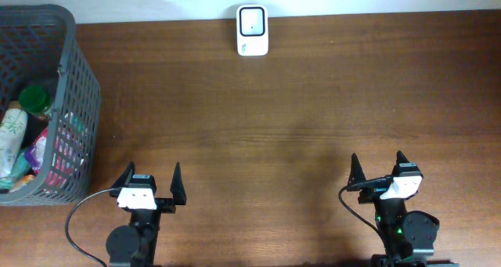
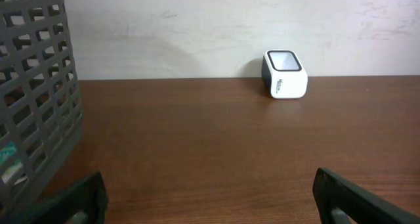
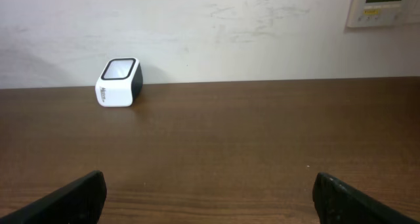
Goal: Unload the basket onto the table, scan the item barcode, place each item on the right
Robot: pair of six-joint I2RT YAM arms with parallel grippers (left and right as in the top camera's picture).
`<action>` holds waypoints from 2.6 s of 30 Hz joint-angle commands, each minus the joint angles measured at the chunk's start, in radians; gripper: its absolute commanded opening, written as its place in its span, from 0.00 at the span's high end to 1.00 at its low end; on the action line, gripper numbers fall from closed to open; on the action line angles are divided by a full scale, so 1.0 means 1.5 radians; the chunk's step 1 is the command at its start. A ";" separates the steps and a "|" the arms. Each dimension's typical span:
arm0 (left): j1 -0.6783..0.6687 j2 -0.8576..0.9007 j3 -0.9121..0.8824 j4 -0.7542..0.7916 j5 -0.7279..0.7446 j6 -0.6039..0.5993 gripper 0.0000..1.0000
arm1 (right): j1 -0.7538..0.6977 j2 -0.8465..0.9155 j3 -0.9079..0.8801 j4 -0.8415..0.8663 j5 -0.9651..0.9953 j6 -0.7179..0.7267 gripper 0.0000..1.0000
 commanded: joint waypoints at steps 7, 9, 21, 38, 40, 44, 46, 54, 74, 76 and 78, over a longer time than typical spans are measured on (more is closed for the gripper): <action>0.003 -0.003 -0.005 0.000 -0.005 -0.002 0.01 | -0.003 -0.006 -0.006 -0.002 0.008 0.003 0.01; 0.003 -0.003 -0.005 0.000 -0.005 -0.002 0.01 | -0.003 -0.006 -0.006 -0.002 0.008 0.003 0.01; 0.003 -0.003 -0.005 0.000 -0.005 -0.002 0.01 | -0.003 -0.006 -0.006 -0.002 0.008 0.003 0.01; 0.003 -0.003 -0.005 0.001 -0.005 -0.002 0.01 | -0.003 -0.006 -0.006 -0.002 0.008 0.003 0.01; 0.003 -0.003 -0.005 0.030 0.028 -0.024 0.01 | -0.003 -0.006 -0.006 -0.002 0.008 0.003 0.01; 0.002 -0.003 -0.005 0.156 0.294 -0.076 0.01 | -0.003 -0.006 -0.006 -0.002 0.008 0.003 0.01; 0.002 -0.003 -0.005 0.276 0.316 -0.077 0.01 | -0.003 -0.006 -0.006 -0.002 0.008 0.003 0.01; 0.002 0.014 0.106 0.572 0.098 -0.076 0.01 | -0.003 -0.006 -0.006 -0.002 0.008 0.003 0.01; 0.153 0.929 1.259 -0.164 -0.226 0.135 0.01 | -0.003 -0.006 -0.006 -0.002 0.008 0.003 0.01; 0.228 1.011 1.372 -0.326 -0.226 0.134 0.01 | -0.003 -0.006 -0.006 -0.002 0.008 0.003 0.01; 0.295 1.071 1.423 -0.464 -0.226 0.134 0.01 | -0.003 -0.006 -0.006 -0.002 0.008 0.003 0.01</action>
